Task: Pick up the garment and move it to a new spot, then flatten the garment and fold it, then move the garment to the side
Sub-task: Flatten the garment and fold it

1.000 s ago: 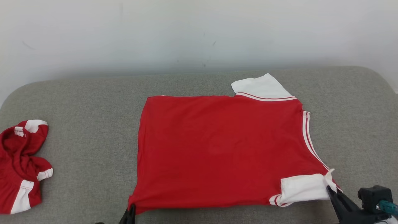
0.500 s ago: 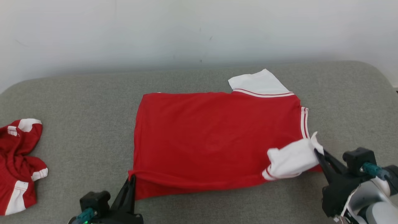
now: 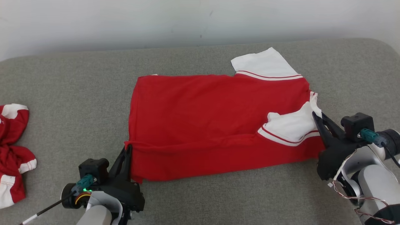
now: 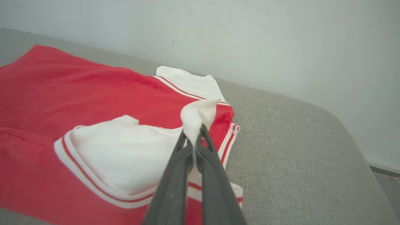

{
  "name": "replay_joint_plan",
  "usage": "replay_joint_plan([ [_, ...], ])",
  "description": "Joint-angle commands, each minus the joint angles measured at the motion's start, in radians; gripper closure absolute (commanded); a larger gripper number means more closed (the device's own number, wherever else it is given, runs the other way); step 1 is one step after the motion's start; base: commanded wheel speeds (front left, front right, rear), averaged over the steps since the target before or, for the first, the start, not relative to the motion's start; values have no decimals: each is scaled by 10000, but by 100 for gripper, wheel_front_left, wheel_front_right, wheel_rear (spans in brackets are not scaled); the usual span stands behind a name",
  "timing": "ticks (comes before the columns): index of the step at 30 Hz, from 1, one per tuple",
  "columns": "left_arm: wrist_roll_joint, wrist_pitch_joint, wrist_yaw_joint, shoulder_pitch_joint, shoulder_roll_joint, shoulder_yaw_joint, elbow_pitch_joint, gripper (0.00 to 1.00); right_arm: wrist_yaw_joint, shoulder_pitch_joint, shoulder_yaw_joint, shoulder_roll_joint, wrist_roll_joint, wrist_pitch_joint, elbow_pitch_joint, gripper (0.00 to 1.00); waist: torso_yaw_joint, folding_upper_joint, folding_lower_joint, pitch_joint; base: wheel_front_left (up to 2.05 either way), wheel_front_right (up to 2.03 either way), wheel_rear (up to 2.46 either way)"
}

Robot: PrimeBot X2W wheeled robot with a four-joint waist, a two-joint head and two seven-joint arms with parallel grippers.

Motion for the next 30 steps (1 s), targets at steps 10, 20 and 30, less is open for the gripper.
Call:
replay_joint_plan([
  [10,239,-218,-66,-849,-61,-97,540,100,-19,-1041,477,107,-151,-555,997,100,-7,-1,-2,727,0,0,0],
  [20,561,-434,1,-878,-101,-138,762,0,-19,-1153,460,301,-95,-875,1869,0,47,-1,-2,507,0,0,0],
  [30,847,-498,285,207,83,55,340,0,-19,-383,-643,504,83,-633,1776,0,87,-1,-2,-396,0,0,0],
])
